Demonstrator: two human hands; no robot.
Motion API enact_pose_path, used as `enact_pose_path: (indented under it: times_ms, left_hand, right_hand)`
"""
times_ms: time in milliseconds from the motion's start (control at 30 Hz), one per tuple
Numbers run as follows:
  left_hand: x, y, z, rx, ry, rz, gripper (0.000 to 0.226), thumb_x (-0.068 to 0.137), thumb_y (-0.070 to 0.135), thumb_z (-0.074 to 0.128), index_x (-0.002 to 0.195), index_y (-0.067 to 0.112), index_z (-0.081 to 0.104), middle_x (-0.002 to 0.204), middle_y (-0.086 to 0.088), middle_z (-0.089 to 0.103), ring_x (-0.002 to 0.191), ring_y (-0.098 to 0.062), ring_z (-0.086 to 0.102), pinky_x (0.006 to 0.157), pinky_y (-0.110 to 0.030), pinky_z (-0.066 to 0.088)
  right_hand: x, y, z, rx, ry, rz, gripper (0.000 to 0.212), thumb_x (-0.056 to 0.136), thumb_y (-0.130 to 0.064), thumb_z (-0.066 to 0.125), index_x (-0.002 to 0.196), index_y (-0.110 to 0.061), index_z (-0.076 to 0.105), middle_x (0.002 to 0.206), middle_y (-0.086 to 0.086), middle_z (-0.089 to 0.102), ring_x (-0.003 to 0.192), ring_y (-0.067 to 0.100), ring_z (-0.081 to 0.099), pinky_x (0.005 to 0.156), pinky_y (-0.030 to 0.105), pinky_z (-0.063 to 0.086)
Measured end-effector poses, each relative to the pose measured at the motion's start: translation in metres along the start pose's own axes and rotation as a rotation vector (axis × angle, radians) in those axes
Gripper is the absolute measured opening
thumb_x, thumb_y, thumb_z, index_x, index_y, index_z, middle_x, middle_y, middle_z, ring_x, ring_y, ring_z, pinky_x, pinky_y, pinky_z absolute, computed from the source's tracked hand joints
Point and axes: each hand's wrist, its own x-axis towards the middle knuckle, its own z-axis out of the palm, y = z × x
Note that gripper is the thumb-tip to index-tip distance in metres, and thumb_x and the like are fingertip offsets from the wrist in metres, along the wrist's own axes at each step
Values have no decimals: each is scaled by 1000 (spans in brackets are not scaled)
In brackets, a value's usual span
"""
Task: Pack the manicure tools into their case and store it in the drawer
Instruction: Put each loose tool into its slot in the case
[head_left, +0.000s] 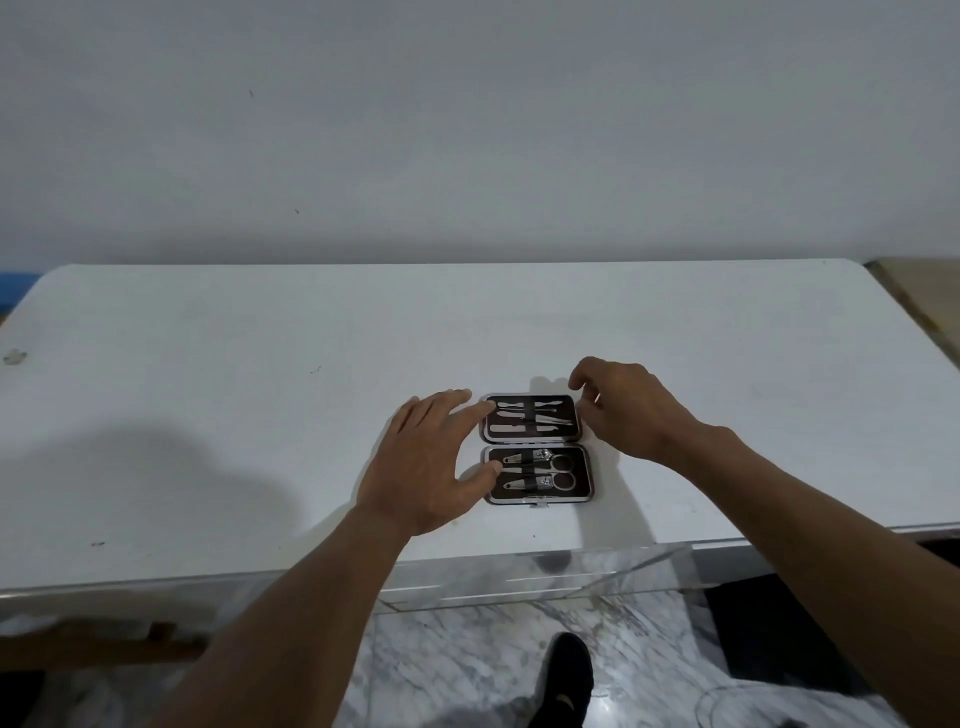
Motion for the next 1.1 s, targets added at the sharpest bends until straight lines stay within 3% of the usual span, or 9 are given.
enact_pose_path:
  times_ms: [100,233,433,600,700,800,900,967,1100]
  left_hand:
    - [0,0,0,2,-16,0,66,86,59,47,145,30,37,148,5,44,138,-13,35,117,-43,26]
    - [0,0,1,-4,-37,-11,68,87,61,46,145,26,36,149,5,43,139,-13,34,118,-43,25]
    - [-2,3,-1,-56,-56,-32,73,87,64,40,145,20,42,149,-4,42,140,-19,33,120,-40,17]
    - [4,16,-15,-65,-142,-156,82,79,72,36,144,22,47,142,-5,44,132,-24,36,112,-41,32]
    - [9,35,-27,-10,-229,-251,59,94,51,52,143,17,46,128,-5,47,120,-22,46,99,-33,39]
    - [14,47,-29,-129,-252,-375,31,98,27,56,120,6,59,112,-9,58,108,-26,57,85,-30,40]
    - [16,48,-29,-232,-205,-490,12,91,17,63,90,6,68,90,-6,70,93,-26,64,77,-28,44]
    - [17,47,-27,-304,-169,-552,16,86,11,65,70,9,62,79,-6,70,86,-27,65,73,-27,45]
    - [21,50,-23,-360,-120,-608,10,81,6,61,72,4,64,78,-8,71,85,-29,66,78,-36,52]
  right_hand:
    - [-11,2,1,72,-31,70,29,93,-21,56,120,-10,57,101,6,71,89,23,61,80,32,48]
    - [-25,3,5,289,-181,199,29,86,-23,66,111,-12,59,96,9,72,69,23,70,71,36,58]
    - [-36,2,14,297,-195,173,37,76,-8,71,112,-11,63,98,8,70,90,24,65,69,27,48]
    - [-38,5,14,382,-145,194,32,74,-4,72,104,-12,67,82,3,64,76,19,59,61,24,45]
    - [-35,5,15,391,-127,207,34,75,-4,73,108,-11,68,84,4,65,78,20,60,68,26,46]
    - [-32,4,16,396,-109,219,37,77,-3,73,113,-7,67,92,9,70,85,22,63,75,28,47]
    - [-32,4,15,399,-80,221,32,77,0,71,109,-4,69,92,11,74,85,22,65,79,28,49]
    - [-33,2,14,393,-83,212,26,76,2,69,101,-6,71,84,7,71,79,19,63,77,29,50]
    - [-33,-1,14,392,-103,211,26,72,4,65,86,-17,72,73,3,67,71,17,61,71,28,50]
